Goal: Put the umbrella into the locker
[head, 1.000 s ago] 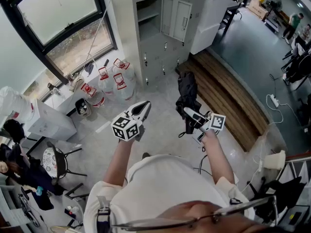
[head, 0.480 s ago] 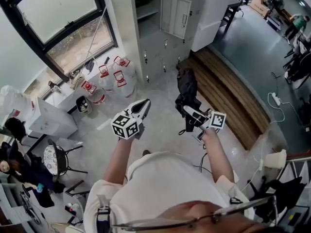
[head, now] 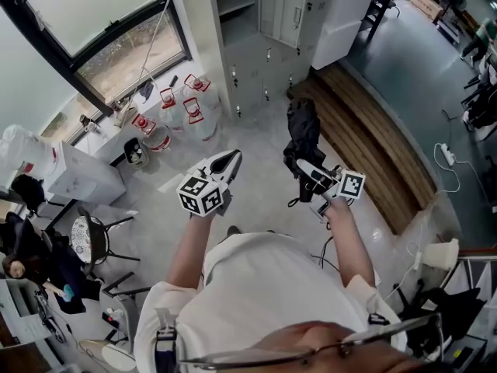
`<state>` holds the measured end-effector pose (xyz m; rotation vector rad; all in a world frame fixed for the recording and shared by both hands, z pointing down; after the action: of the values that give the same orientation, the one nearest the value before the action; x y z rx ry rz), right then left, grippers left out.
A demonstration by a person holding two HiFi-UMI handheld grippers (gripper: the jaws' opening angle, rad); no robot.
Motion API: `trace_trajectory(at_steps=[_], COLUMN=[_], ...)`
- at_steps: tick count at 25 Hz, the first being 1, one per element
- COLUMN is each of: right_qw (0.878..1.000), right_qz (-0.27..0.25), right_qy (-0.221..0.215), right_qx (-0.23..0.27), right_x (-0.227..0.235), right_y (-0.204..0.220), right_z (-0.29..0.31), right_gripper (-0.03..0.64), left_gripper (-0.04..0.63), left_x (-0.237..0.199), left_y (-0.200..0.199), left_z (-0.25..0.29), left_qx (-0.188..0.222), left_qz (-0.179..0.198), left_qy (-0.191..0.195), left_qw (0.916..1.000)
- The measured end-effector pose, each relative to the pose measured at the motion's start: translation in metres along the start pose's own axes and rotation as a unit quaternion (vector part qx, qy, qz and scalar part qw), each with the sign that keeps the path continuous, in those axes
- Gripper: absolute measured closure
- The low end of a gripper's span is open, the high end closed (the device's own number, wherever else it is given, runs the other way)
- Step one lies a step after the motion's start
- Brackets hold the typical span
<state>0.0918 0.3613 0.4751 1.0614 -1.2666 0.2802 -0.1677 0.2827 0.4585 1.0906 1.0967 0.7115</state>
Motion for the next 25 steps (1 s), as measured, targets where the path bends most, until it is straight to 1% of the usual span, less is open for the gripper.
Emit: trace_trajectory(at_steps=[4,11,15,25], right_qw=[1.0,1.0,1.0,0.999], right_qz=[-0.006,0.008,0.01,0.017], right_qy=[-0.004,-0.009,-0.012,-0.021], right_qx=[-0.011,-0.025,-0.026,-0.023], right_x=[0.007,0.021,0.026,0.04], right_y=[-0.002,-0.007,-0.008,-0.022], right_z=[-0.009,-0.019,-0.025,-0.011], right_gripper=[0.388,0.388,0.388,0.388], left_gripper=[0.59,0.59,0.589,0.589], left_x=[0.01,0.021,0.025,0.003], left_y=[0.011,0.025,0.03,0.027], left_z=[0.008,0.021,0.025,0.04], left_qx=[-0.001,-0.001,-0.003,-0.002], left_qz=[-0.004,-0.015,-0.015,-0.012], left_qy=[-0.009,-0.021,-0.024,-0.023], left_qw=[1.0,0.9997,0.9996,0.9997])
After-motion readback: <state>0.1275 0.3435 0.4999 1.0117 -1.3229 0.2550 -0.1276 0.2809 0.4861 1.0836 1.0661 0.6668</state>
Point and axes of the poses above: the fingertips, and each gripper's own axes: z forward along the fingers, x to its right, y out of its underside, the point moved 7 cm from there along -z, backward along the fingers, and after that the axes turned 8 degrees about y, right-handed, at the moved point
